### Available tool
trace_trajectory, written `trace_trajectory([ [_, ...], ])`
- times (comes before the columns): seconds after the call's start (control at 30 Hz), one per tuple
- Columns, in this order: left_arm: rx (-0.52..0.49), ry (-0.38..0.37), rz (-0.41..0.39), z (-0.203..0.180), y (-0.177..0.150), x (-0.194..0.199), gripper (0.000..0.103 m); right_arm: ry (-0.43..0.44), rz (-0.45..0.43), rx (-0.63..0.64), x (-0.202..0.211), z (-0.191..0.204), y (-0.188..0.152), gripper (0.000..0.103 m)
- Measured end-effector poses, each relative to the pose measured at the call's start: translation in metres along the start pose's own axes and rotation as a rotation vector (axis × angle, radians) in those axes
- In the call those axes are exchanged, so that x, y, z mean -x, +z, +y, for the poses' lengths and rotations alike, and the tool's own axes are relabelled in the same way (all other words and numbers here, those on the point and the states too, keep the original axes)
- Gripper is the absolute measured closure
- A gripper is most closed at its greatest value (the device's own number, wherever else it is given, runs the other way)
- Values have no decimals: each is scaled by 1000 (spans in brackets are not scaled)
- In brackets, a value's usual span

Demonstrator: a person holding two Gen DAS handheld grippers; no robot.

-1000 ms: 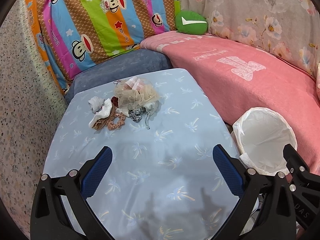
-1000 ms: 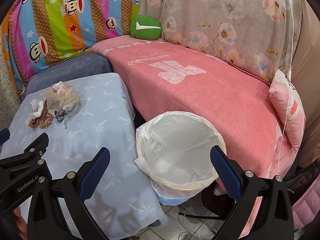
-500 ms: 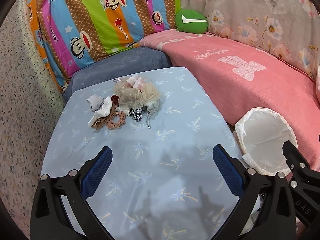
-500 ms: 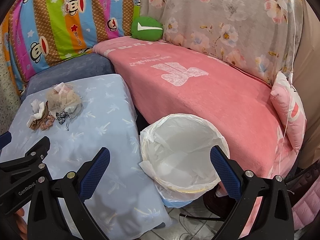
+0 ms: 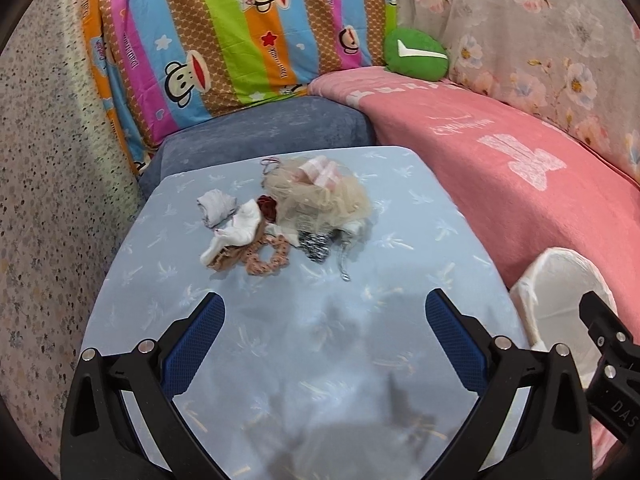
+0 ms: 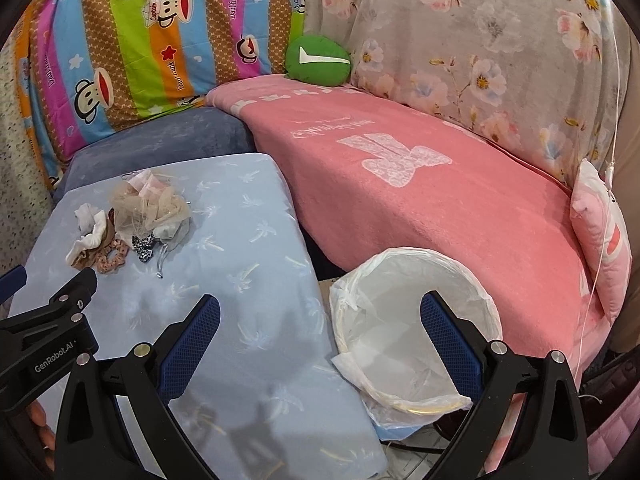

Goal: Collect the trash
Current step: 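Move the left tool to the white sock while the right tool reaches the pink-white wrapper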

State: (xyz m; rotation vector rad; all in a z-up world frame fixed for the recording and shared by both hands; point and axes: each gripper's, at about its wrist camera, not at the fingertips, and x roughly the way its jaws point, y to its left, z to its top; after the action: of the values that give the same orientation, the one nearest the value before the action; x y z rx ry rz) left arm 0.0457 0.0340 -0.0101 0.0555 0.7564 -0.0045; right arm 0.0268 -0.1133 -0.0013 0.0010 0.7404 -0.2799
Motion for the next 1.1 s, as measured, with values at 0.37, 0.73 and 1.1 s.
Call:
trace_trajectory([
  [0.37, 94, 61, 58, 75, 23, -65, 7, 58, -22, 52, -43, 71, 33, 6],
  [0.73, 159, 20, 69, 117, 51, -120, 7, 161, -12, 43, -104, 136, 88, 11],
  [1.1, 162, -114, 137, 137, 54, -161, 24, 266, 80, 58, -175, 209, 121, 42],
])
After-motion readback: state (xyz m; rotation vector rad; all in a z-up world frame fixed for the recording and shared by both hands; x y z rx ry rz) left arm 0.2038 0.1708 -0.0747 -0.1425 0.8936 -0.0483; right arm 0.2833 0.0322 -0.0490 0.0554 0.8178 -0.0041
